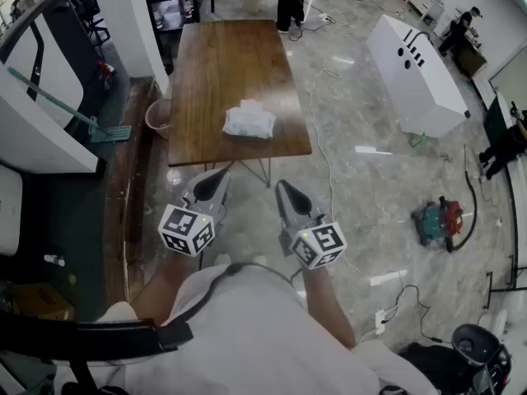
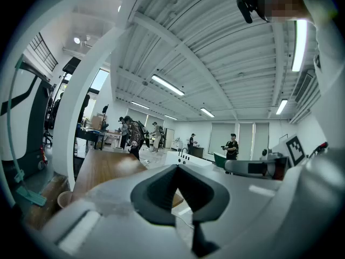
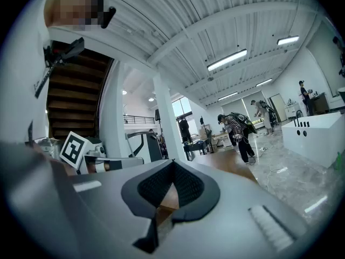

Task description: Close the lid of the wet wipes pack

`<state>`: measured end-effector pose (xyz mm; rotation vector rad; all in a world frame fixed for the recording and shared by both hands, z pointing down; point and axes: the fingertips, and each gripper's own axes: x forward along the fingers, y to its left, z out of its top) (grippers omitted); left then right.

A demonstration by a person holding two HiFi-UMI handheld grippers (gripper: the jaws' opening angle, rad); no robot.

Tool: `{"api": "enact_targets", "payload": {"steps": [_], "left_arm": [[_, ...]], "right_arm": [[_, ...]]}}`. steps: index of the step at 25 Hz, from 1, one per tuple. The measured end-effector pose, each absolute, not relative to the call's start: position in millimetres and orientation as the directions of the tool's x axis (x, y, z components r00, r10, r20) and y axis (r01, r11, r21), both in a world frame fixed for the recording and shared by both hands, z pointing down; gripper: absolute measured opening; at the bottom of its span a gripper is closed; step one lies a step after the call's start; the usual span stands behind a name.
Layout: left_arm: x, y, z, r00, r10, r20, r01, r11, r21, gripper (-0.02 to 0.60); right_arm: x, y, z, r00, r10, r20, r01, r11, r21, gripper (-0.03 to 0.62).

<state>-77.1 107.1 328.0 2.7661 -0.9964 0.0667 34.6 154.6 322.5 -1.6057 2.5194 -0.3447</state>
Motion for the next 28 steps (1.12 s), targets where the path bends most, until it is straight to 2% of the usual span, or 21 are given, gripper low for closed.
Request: {"api": "enact_targets", "payload": {"steps": [14, 28], "left_arm": [[-100.0, 99.9, 334.7, 0.769, -0.63, 0.106, -0.638, -0.748, 0.186, 0.003], [-133.6, 86.1, 346.3, 0.8, -0.591, 0.106, -0.599, -0.775, 0.199, 0.003]], "right_arm": [[17.6, 147.7, 325.0, -0.439, -0.899, 0.011, -0.868, 0.42, -0.263, 0.009], [-11.0, 137.4, 337.6, -0.376, -0.925, 0.06, -0.9, 0.349, -0.261, 0.009]]}}
